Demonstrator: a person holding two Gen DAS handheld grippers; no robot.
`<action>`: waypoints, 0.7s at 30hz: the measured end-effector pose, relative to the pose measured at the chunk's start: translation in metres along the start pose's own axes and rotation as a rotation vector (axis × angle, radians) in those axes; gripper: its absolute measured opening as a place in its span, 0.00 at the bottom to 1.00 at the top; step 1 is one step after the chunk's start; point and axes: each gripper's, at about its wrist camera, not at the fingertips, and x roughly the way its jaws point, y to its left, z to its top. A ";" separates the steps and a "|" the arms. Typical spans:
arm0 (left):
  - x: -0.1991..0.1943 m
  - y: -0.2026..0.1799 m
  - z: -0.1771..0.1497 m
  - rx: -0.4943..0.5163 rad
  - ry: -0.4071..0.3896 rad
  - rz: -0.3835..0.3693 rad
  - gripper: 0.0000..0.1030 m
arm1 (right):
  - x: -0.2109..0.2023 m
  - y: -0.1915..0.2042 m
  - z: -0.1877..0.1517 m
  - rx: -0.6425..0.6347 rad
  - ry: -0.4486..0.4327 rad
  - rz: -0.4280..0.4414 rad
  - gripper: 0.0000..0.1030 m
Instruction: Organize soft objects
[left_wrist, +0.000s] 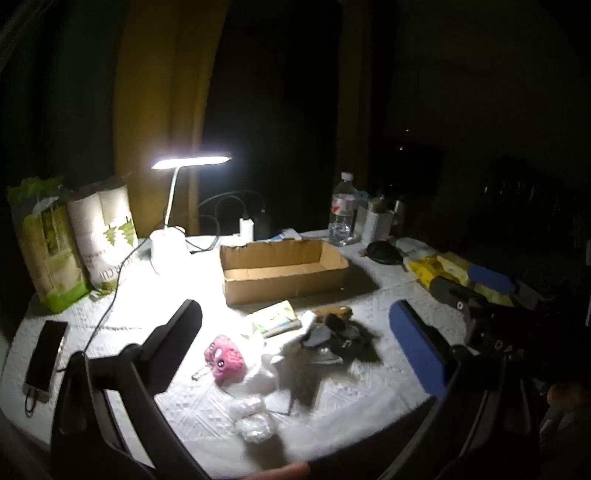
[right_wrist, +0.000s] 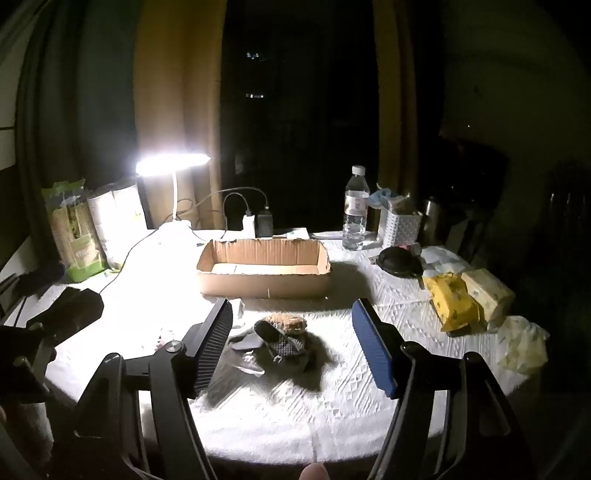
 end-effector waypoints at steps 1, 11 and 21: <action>0.000 -0.002 0.000 0.007 0.002 -0.002 0.99 | -0.001 0.001 0.000 -0.008 -0.004 -0.001 0.68; -0.016 0.001 -0.002 -0.027 -0.008 -0.005 0.99 | -0.008 0.001 0.001 -0.009 -0.008 -0.003 0.68; -0.015 0.007 0.000 -0.042 0.004 -0.001 0.99 | -0.010 0.004 -0.001 -0.016 -0.005 0.005 0.68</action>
